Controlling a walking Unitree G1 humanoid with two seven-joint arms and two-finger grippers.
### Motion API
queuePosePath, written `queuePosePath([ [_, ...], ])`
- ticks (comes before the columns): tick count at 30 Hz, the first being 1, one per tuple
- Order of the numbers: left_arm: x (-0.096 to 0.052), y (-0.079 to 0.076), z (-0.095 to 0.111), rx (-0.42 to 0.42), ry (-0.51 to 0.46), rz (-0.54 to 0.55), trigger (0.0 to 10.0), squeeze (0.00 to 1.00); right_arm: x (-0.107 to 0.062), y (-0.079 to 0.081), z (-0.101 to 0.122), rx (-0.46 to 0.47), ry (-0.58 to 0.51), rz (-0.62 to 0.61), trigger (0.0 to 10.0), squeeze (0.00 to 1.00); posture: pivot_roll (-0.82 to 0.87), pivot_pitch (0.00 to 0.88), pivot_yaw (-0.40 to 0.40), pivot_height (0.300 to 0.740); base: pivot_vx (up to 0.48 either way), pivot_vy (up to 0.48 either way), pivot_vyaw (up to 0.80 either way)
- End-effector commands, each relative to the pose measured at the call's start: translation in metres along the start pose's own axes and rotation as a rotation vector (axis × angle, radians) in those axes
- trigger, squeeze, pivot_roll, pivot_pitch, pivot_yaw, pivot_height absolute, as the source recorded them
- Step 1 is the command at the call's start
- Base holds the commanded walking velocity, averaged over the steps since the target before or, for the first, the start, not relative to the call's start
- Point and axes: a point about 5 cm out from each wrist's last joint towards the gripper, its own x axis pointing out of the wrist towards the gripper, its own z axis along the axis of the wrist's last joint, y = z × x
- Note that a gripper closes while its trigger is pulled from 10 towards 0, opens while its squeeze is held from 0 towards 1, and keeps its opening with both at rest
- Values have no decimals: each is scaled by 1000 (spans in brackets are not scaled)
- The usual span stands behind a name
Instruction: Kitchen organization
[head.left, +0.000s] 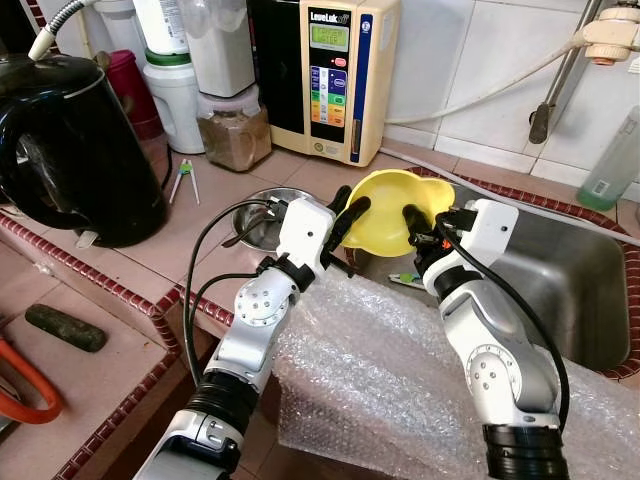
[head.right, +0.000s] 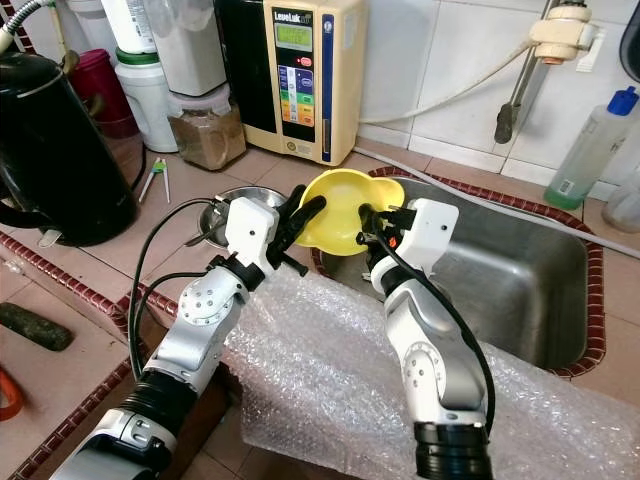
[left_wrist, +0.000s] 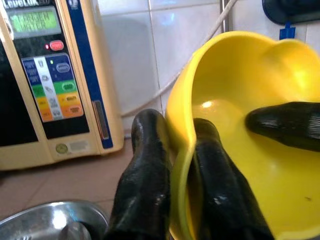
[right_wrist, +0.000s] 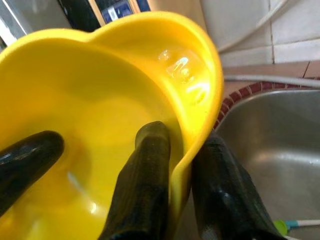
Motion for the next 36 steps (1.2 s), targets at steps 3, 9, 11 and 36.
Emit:
queuePosePath([
  [3,-3,11,11,27,-29,-36,10000,1000,2,-49,9,-48,27,-192,0,0,-126,0,65,740,0,0,0],
  [9,-18,18,4,57,51,-108,10000,1000,16,-67,28,-176,-11,-270,0,0,-123,0,77,740,0,0,0],
  [11,-29,20,-2,61,99,-156,10000,1000,20,-73,32,-223,-21,-310,0,0,-106,4,76,740,0,0,0],
  [36,-64,-1,-20,12,301,-268,10000,1000,26,-109,-22,-263,144,-522,10000,1000,-51,0,83,740,0,0,0],
])
